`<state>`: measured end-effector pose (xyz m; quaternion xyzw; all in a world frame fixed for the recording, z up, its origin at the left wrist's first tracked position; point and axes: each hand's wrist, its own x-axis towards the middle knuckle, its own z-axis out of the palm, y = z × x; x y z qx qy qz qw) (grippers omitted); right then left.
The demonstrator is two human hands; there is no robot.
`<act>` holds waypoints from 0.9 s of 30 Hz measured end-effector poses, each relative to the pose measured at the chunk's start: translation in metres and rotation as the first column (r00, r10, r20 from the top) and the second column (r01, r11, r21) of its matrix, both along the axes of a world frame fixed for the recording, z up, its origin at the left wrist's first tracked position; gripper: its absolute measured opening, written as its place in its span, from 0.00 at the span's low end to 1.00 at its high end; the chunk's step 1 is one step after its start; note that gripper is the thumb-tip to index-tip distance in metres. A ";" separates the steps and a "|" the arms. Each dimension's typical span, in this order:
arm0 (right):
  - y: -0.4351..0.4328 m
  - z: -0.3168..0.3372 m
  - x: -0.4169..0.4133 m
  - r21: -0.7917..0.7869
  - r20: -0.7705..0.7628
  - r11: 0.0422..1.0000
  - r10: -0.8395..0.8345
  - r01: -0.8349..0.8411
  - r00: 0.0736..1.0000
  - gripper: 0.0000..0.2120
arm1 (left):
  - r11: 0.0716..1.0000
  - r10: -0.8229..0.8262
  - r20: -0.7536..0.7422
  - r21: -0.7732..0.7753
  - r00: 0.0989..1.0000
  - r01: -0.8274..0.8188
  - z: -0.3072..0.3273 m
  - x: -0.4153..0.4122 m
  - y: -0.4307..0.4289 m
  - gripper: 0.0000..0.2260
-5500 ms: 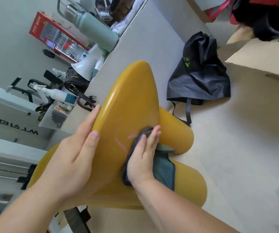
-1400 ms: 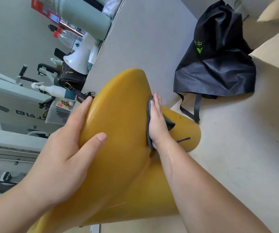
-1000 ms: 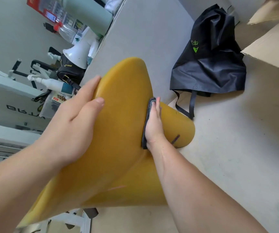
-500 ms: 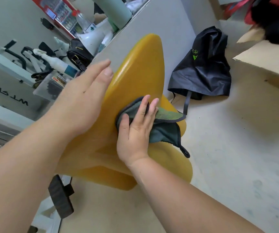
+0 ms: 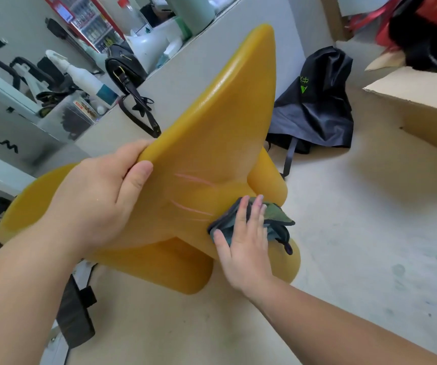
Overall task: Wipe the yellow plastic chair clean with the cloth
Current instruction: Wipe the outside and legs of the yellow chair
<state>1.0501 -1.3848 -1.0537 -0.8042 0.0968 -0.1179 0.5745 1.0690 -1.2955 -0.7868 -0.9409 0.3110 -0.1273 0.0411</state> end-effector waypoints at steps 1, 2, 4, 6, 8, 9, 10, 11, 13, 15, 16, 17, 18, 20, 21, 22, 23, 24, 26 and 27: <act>0.003 0.001 0.000 0.010 0.003 1.000 -0.019 0.018 1.000 0.39 | 1.000 -0.011 -0.002 -0.006 1.000 0.011 0.000 0.001 -0.002 0.21; 0.004 0.005 0.003 0.026 0.013 0.999 -0.041 0.040 0.999 0.39 | 1.000 -0.022 -0.004 -0.014 1.000 0.022 -0.001 0.001 -0.005 0.20; -0.001 0.017 0.011 0.058 0.068 0.994 -0.093 0.089 0.993 0.37 | 0.998 -0.046 -0.002 -0.035 0.999 0.046 -0.001 0.002 -0.015 0.20; -0.016 0.036 0.020 0.071 0.161 0.988 -0.147 0.137 0.976 0.36 | 0.995 -0.073 -0.008 -0.075 0.997 0.072 0.000 0.004 -0.034 0.20; -0.035 0.062 0.029 0.077 0.278 0.982 -0.189 0.174 0.942 0.37 | 0.988 -0.113 -0.005 -0.103 0.994 0.112 0.000 0.009 -0.057 0.17; -0.045 0.076 0.033 0.093 0.332 0.978 -0.206 0.186 0.920 0.38 | 0.987 -0.129 0.005 -0.100 0.992 0.129 0.001 0.013 -0.070 0.15; -0.056 0.090 0.037 0.118 0.375 0.974 -0.225 0.194 0.899 0.39 | 0.987 -0.135 0.016 -0.090 0.991 0.136 0.001 0.017 -0.084 0.14; -0.067 0.102 0.042 0.144 0.408 0.969 -0.244 0.201 0.880 0.39 | 0.988 -0.133 0.022 -0.079 0.991 0.135 0.002 0.022 -0.097 0.14; -0.091 0.116 0.053 0.190 0.452 0.959 -0.277 0.212 0.848 0.39 | 0.991 -0.120 0.017 -0.064 0.993 0.121 0.004 0.033 -0.125 0.15; -0.115 0.113 0.065 0.219 0.471 0.949 -0.305 0.225 0.828 0.36 | 0.994 -0.094 0.000 -0.049 0.996 0.094 0.006 0.043 -0.154 0.17; -0.125 0.107 0.070 0.220 0.469 0.948 -0.309 0.230 0.827 0.35 | 0.996 -0.080 -0.004 -0.038 0.997 0.080 0.007 0.047 -0.166 0.17; -0.131 0.097 0.073 0.212 0.453 0.949 -0.309 0.235 0.836 0.34 | 0.998 -0.064 -0.009 -0.028 0.998 0.064 0.009 0.050 -0.175 0.18; -0.136 0.086 0.075 0.205 0.419 0.949 -0.304 0.237 0.856 0.34 | 0.998 -0.050 -0.019 -0.025 0.999 0.049 0.010 0.052 -0.183 0.19; -0.140 0.059 0.075 0.215 0.313 0.944 -0.309 0.250 0.898 0.34 | 0.999 -0.022 -0.054 -0.033 0.998 0.020 0.011 0.054 -0.191 0.19; -0.141 0.045 0.073 0.230 0.259 0.938 -0.316 0.260 0.913 0.34 | 0.999 -0.013 -0.077 -0.043 0.997 0.009 0.012 0.053 -0.194 0.19; -0.141 0.032 0.070 0.243 0.211 0.932 -0.320 0.268 0.923 0.33 | 0.998 -0.008 -0.101 -0.062 0.995 0.002 0.012 0.052 -0.196 0.18; -0.140 0.021 0.066 0.252 0.169 0.927 -0.323 0.276 0.931 0.33 | 0.996 -0.009 -0.125 -0.089 0.992 -0.003 0.012 0.051 -0.197 0.17; -0.137 0.013 0.063 0.258 0.132 0.924 -0.324 0.283 0.937 0.32 | 0.993 -0.014 -0.142 -0.115 0.990 -0.003 0.012 0.050 -0.197 0.16; -0.129 0.009 0.056 0.264 0.090 0.919 -0.324 0.291 0.942 0.31 | 0.989 -0.024 -0.152 -0.145 0.988 0.002 0.011 0.048 -0.196 0.16; -0.125 0.014 0.054 0.261 0.096 0.921 -0.322 0.289 0.942 0.31 | 0.987 -0.031 -0.150 -0.159 0.988 0.007 0.010 0.047 -0.196 0.16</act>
